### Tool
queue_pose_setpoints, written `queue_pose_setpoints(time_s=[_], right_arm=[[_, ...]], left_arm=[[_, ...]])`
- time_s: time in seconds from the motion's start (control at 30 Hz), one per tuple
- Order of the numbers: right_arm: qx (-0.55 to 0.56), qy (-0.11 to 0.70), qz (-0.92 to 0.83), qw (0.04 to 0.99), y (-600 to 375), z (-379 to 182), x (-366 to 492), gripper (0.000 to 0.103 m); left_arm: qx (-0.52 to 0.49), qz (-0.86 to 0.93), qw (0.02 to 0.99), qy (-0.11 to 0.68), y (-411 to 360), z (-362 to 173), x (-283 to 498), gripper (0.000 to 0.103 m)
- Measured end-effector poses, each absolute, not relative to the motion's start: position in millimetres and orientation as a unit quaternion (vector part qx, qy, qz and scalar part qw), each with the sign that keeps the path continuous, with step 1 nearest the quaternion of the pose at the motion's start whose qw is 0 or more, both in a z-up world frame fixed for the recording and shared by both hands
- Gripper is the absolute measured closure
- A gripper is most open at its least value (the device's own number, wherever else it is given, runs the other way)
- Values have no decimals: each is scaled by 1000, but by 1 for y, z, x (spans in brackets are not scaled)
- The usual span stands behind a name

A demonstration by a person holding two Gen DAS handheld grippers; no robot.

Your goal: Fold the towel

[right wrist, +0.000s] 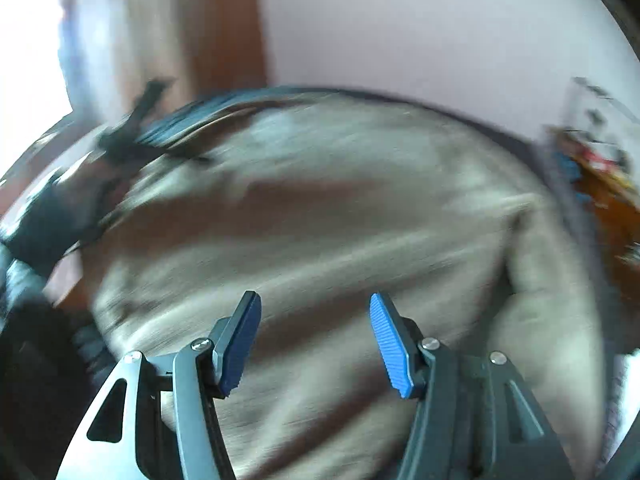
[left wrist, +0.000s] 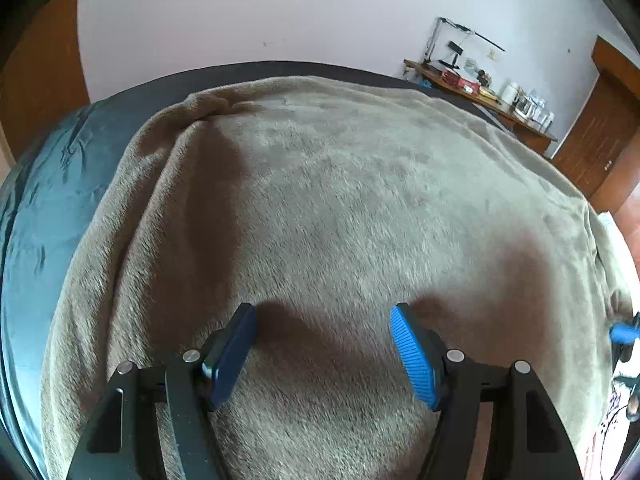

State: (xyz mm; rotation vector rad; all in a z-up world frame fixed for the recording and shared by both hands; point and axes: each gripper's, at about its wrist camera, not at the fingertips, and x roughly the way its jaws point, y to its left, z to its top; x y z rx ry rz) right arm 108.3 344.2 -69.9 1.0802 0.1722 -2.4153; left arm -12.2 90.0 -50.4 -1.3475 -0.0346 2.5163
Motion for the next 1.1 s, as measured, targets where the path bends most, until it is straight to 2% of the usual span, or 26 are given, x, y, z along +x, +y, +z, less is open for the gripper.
queue_pose_setpoints(time_s=[0.17,0.33,0.43,0.67,0.83,1.0,1.1], right_arm=[[418,85,-869,249,332,-103,124,42],[416,72,-878,226,355,-107,127,42],[398,91,-887,217,354,-110,134,41],[365,78,-905,203,354,-116,140,36],[362,73,-909,195,351,-116,147,33],[360,72,-909,196,341,-119,147,20],[357,74,-912,189,335,-121,148,17]], left_arm=[[-459,877,140,-19,86,-52,-8,32],[-444,885,142,-13,85,-55,-4,31],[-441,886,143,-5,85,-55,-4,30],[-452,884,120,14,94,-53,-7,30],[-435,890,131,33,113,-28,-10,30],[-411,899,144,47,134,-12,-20,29],[-405,901,145,48,147,-13,-27,29]])
